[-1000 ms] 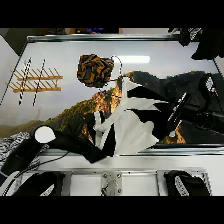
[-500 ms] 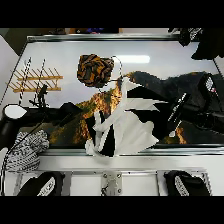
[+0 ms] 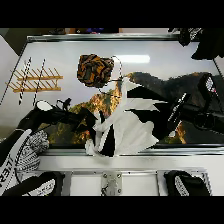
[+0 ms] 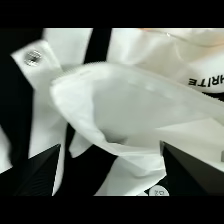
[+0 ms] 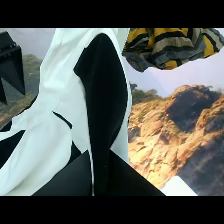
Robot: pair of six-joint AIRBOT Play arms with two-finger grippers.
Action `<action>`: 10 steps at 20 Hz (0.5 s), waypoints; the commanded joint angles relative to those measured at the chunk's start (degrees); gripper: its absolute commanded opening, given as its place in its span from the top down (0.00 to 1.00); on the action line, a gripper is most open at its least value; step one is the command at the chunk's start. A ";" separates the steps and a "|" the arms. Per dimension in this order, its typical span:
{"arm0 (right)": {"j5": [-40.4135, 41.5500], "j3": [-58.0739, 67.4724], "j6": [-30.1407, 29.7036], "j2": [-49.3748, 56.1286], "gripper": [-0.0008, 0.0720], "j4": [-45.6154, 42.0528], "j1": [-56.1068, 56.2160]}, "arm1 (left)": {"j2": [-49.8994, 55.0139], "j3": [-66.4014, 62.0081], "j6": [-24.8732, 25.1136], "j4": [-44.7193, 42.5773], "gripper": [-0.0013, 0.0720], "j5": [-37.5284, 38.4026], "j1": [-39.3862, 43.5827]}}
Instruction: Fold the clothes and pants, and hang the long-sleeved shirts on hangers.
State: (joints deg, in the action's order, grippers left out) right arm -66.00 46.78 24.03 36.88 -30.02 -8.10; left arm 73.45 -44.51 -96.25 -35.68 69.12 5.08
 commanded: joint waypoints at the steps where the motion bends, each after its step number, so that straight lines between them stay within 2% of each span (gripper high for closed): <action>1: -0.04 0.02 0.00 -0.02 0.96 0.04 0.00 | 3.87 0.09 -1.07 5.68 0.04 0.90 5.01; 6: -0.50 0.02 0.00 -0.11 0.96 0.24 0.00 | 6.23 0.09 -2.21 5.95 0.04 -1.11 7.65; 10: -1.55 0.02 0.00 -0.11 0.96 0.22 0.00 | 6.80 0.09 -2.16 6.43 0.04 -5.79 7.61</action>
State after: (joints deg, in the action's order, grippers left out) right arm -66.78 46.78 24.03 36.82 -29.82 -8.10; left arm 79.68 -44.45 -98.17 -30.06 66.30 12.34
